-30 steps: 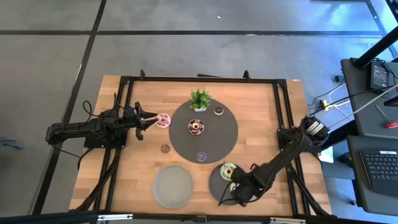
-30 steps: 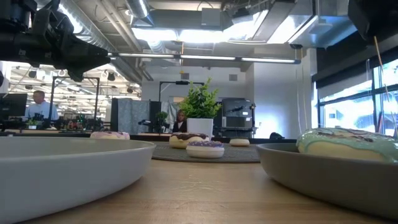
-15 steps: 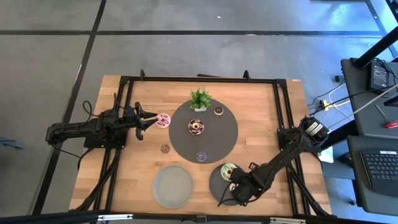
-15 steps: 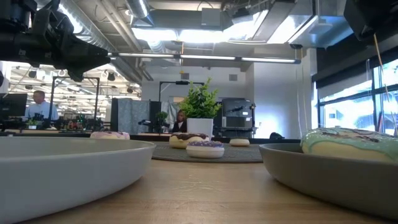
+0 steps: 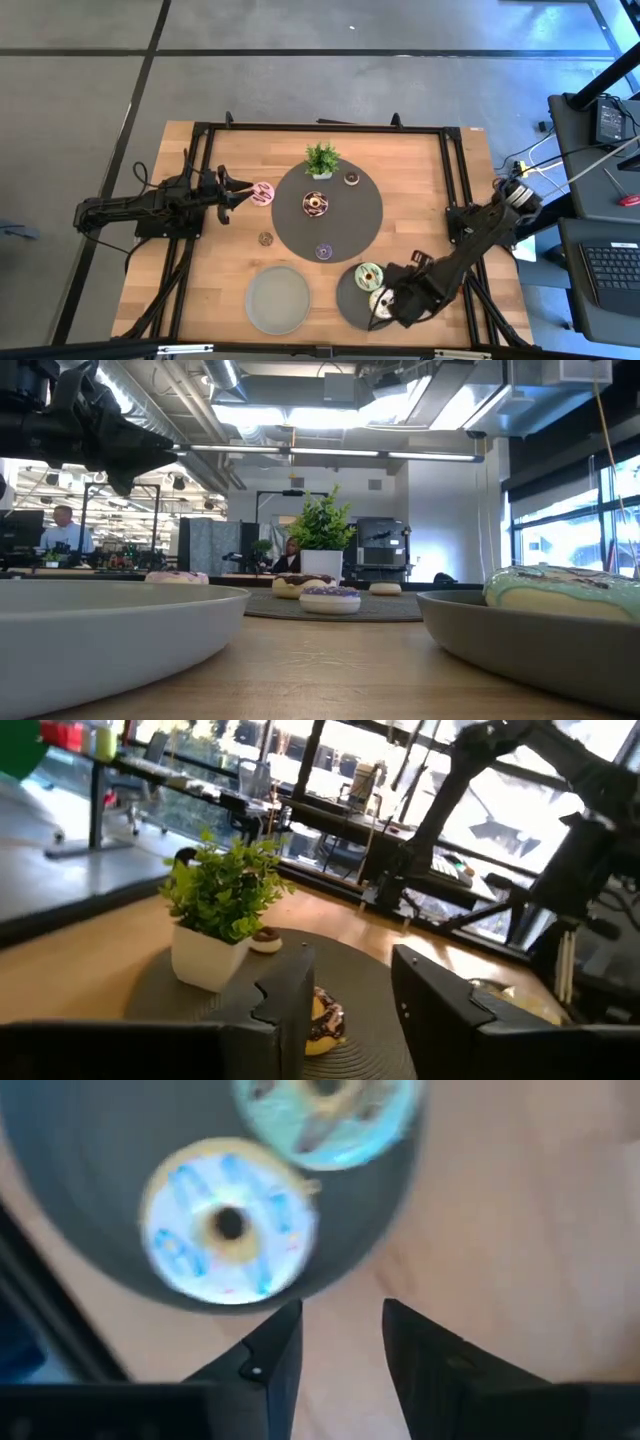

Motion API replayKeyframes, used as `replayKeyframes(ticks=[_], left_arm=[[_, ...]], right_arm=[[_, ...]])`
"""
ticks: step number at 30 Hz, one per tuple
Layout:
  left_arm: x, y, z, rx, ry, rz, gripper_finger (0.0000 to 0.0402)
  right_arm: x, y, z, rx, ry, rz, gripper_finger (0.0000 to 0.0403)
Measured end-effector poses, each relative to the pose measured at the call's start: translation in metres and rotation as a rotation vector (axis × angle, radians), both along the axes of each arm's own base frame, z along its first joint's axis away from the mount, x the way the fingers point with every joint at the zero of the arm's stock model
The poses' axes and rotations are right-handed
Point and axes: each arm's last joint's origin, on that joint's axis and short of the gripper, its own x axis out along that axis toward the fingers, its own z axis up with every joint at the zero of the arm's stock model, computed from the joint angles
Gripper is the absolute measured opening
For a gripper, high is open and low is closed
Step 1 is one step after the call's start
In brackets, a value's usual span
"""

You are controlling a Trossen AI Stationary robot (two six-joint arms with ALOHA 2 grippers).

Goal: Pick & Place donuts
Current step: Put the small brown donut on the gray plate

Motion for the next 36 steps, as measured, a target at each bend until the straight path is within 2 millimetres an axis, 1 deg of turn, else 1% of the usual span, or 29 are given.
replayKeyframes(ticks=[3, 7, 12, 16, 19, 21, 25, 28, 31, 36], left_arm=[[0.000, 0.000, 0.000, -0.053, -0.019, 0.001, 0.0130], [0.000, 0.000, 0.000, -0.075, -0.023, 0.002, 0.0130], [0.000, -0.001, 0.008, -0.031, -0.073, -0.034, 0.0130], [0.003, 0.001, 0.019, 0.033, -0.032, 0.014, 0.0130], [0.009, 0.003, 0.023, 0.049, 0.089, 0.044, 0.0130], [0.016, 0.003, 0.025, 0.041, 0.173, 0.028, 0.0130], [0.033, -0.002, 0.021, -0.013, 0.367, -0.107, 0.0129], [0.046, -0.010, 0.013, -0.058, 0.512, -0.200, 0.0129], [0.058, -0.021, 0.002, -0.048, 0.646, -0.275, 0.0129], [0.076, -0.039, -0.005, -0.005, 0.771, -0.340, 0.0129]], right_arm=[[-0.013, -0.015, -0.001, -0.001, -0.062, -0.014, 0.0129], [-0.034, -0.039, -0.010, 0.024, -0.155, -0.029, 0.0119], [-0.062, -0.072, -0.014, -0.027, -0.332, -0.063, 0.0112], [-0.074, -0.093, -0.010, -0.072, -0.484, -0.139, 0.0112], [-0.078, -0.102, -0.009, -0.087, -0.571, -0.169, 0.0114], [-0.079, -0.107, -0.009, -0.097, -0.601, -0.175, 0.0114], [-0.079, -0.111, -0.014, -0.111, -0.596, -0.191, 0.0114], [-0.079, -0.112, -0.019, -0.124, -0.584, -0.196, 0.0114], [-0.079, -0.114, -0.026, -0.120, -0.590, -0.203, 0.0114], [-0.079, -0.115, -0.037, -0.106, -0.605, -0.212, 0.0114]])
